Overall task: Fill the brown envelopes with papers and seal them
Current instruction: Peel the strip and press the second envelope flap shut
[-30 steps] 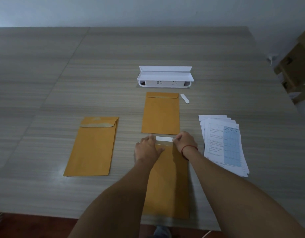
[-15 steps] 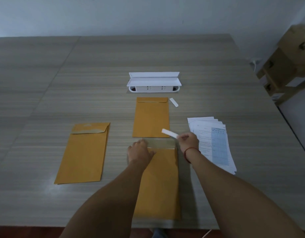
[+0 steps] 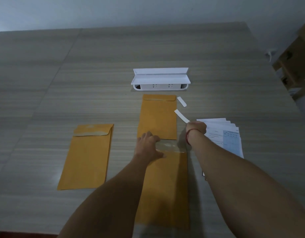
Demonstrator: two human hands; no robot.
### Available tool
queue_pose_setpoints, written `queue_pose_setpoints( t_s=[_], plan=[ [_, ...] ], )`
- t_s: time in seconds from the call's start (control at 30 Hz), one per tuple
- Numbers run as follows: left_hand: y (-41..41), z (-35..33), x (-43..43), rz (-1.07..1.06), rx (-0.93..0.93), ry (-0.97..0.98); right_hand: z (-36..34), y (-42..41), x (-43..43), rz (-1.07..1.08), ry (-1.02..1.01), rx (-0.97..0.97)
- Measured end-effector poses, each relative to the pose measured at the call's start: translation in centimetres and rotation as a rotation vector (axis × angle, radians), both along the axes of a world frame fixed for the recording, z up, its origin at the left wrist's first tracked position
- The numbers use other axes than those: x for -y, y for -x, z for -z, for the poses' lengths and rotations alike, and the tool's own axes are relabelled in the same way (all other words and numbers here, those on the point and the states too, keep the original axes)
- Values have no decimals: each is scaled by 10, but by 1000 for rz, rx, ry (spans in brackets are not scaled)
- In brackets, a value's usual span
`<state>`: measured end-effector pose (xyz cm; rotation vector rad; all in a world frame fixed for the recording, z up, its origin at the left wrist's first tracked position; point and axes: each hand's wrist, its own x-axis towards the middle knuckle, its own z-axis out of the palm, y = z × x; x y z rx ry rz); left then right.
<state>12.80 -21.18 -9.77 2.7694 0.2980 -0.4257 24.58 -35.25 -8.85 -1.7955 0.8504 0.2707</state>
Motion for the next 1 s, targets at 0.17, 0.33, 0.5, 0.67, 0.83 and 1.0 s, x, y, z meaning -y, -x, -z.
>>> queue_pose_setpoints(
  t_s=[0.17, 0.33, 0.5, 0.67, 0.83, 1.0],
  plan=[
    [-4, -5, 3, 0, 28, -26, 3, 15, 8, -265, 127, 49],
    [7, -9, 17, -11, 84, -120, 2, 51, 23, -700, 295, 120],
    [28, -6, 30, -11, 112, -127, 9, 83, 32, -867, 354, 171],
    [56, 2, 41, 48, 88, -71, 16, 105, 37, -895, 465, 214],
    [75, 12, 42, 80, 75, -84, 26, 118, 33, -858, 593, 241],
    [81, 16, 44, 61, 4, -87, 31, 126, 25, -812, 636, 244]
  ],
)
